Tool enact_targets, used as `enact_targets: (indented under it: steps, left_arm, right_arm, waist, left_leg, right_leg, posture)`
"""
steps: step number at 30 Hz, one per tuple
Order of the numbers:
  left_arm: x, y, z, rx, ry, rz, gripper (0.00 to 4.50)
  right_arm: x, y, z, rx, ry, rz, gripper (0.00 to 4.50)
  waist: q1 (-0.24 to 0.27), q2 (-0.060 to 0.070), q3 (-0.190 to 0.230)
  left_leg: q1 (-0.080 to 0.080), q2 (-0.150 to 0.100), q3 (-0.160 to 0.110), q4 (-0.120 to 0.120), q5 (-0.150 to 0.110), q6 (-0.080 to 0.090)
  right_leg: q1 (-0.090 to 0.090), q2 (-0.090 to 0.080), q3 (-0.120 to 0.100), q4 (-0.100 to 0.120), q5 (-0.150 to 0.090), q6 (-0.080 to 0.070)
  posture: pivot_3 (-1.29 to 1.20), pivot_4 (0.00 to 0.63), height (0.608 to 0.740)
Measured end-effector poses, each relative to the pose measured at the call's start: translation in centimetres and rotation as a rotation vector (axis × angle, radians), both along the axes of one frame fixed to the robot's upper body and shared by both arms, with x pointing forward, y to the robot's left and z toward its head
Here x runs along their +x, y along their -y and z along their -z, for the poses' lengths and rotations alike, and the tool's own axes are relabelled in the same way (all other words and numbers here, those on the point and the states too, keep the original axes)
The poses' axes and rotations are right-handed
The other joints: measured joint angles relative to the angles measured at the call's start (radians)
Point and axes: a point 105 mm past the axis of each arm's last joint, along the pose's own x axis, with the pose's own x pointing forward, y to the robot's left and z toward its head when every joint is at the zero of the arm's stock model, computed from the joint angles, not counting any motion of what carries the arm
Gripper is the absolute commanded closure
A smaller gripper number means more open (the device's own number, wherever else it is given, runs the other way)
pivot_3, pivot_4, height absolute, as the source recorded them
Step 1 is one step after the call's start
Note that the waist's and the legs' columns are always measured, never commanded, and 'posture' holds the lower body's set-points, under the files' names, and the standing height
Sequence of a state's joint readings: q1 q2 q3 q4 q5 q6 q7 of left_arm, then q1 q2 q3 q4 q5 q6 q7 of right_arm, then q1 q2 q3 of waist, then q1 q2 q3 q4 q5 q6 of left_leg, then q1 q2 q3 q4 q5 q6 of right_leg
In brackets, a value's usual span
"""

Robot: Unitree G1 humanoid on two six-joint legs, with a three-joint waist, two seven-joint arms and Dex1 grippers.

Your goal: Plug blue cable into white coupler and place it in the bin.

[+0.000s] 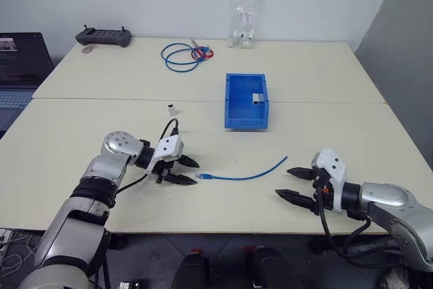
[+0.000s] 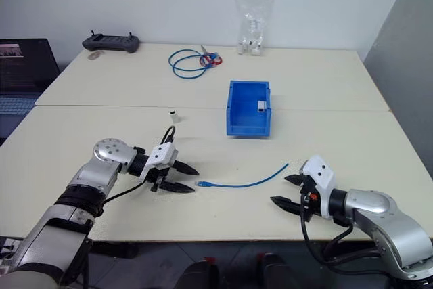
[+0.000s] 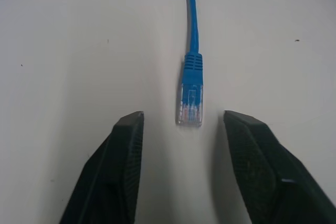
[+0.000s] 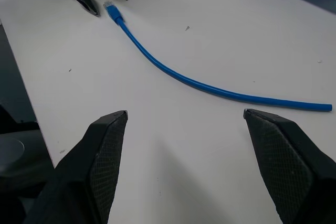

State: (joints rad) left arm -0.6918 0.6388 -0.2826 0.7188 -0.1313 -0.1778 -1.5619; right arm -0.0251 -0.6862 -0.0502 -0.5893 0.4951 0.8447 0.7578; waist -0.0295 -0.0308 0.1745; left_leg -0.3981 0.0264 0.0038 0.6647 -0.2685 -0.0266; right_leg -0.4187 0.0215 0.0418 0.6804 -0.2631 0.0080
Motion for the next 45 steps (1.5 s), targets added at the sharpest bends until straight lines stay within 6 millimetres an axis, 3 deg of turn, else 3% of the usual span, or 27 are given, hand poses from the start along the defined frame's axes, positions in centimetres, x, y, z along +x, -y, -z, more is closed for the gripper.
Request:
enact_targets:
  steps: [7, 12, 16, 22, 25, 30, 37, 40, 45]
  left_arm:
    - [-0.4, 1.2, 0.3, -0.027, -0.029, 0.028, 4.26]
    - [-0.9, 1.0, 0.1, 0.000, -0.060, 0.034, 4.27]
    - [-0.5, 2.1, -0.7, -0.107, -0.220, -0.099, 4.27]
    - [-1.7, 5.6, -6.6, -0.428, -0.446, -0.179, 4.27]
    - [-2.8, 6.9, -8.3, -0.540, -0.565, -0.187, 4.27]
    - [-4.4, 7.3, -9.1, -0.596, -0.683, -0.206, 4.27]
    - [-5.3, 7.3, -8.3, -0.593, -0.736, -0.229, 4.27]
    - [-5.4, 7.4, -8.5, -0.607, -0.742, -0.223, 4.27]
    - [-5.4, 7.6, -8.6, -0.617, -0.746, -0.222, 4.27]
  right_arm:
    - [0.2, 0.1, -0.1, -0.008, 0.009, 0.013, 0.73]
    - [0.3, -0.1, -0.4, 0.005, 0.013, 0.006, 0.73]
    - [0.0, -1.4, -0.5, 0.118, -0.057, -0.007, 0.73]
    - [-0.7, -3.7, -1.0, 0.390, -0.310, -0.056, 0.73]
    - [0.0, -5.5, -2.4, 0.511, -0.364, -0.104, 0.73]
    - [0.9, -7.2, -5.7, 0.707, -0.399, -0.165, 0.73]
    - [0.4, -7.3, -6.5, 0.742, -0.454, -0.173, 0.73]
    - [0.2, -7.6, -6.3, 0.720, -0.474, -0.176, 1.22]
    - [0.2, -7.6, -6.2, 0.704, -0.476, -0.165, 2.54]
  waist:
    - [0.002, 0.000, 0.000]
    - [-0.001, 0.000, 0.000]
    - [-0.002, -0.001, 0.000]
    - [-0.004, -0.002, 0.001]
    - [-0.006, -0.002, 0.001]
    - [-0.006, -0.002, 0.001]
    - [-0.002, -0.002, 0.001]
    - [-0.003, -0.002, 0.001]
    - [-0.003, -0.002, 0.001]
  left_leg:
    - [-0.001, -0.001, 0.000, 0.000, 0.000, 0.000]
    - [0.000, 0.000, -0.001, 0.000, 0.000, 0.000]
    - [-0.001, 0.001, -0.002, 0.001, 0.000, 0.000]
    - [-0.001, 0.002, -0.002, 0.001, 0.000, 0.000]
    - [-0.001, 0.003, -0.003, 0.001, 0.000, 0.000]
    - [-0.001, 0.002, -0.003, 0.001, 0.000, 0.000]
    - [-0.001, 0.000, -0.001, 0.001, 0.000, 0.000]
    - [-0.001, 0.000, -0.002, 0.001, 0.000, 0.000]
    - [-0.001, 0.001, -0.002, 0.001, 0.000, 0.000]
  right_leg:
    - [0.000, -0.001, 0.000, -0.001, 0.000, 0.000]
    - [0.000, 0.000, 0.000, 0.000, 0.000, 0.000]
    - [-0.001, 0.001, -0.001, 0.001, 0.000, 0.000]
    - [-0.001, -0.003, 0.000, 0.001, 0.000, 0.000]
    - [-0.001, -0.003, -0.001, 0.002, 0.000, 0.000]
    - [-0.001, -0.003, -0.001, 0.002, 0.000, 0.000]
    - [-0.001, -0.005, 0.000, 0.000, 0.000, 0.000]
    - [-0.001, -0.005, 0.000, 0.001, 0.000, 0.000]
    - [-0.001, -0.004, 0.000, 0.001, 0.000, 0.000]
  posture:
    - [0.00, 0.150, 0.740]
    - [0.00, 0.150, 0.740]
    - [0.00, 0.150, 0.740]
    - [0.00, 0.150, 0.740]
    - [0.00, 0.150, 0.740]
    - [0.00, 0.150, 0.740]
    - [0.00, 0.150, 0.740]
    - [0.00, 0.150, 0.740]
    - [0.00, 0.150, 0.740]
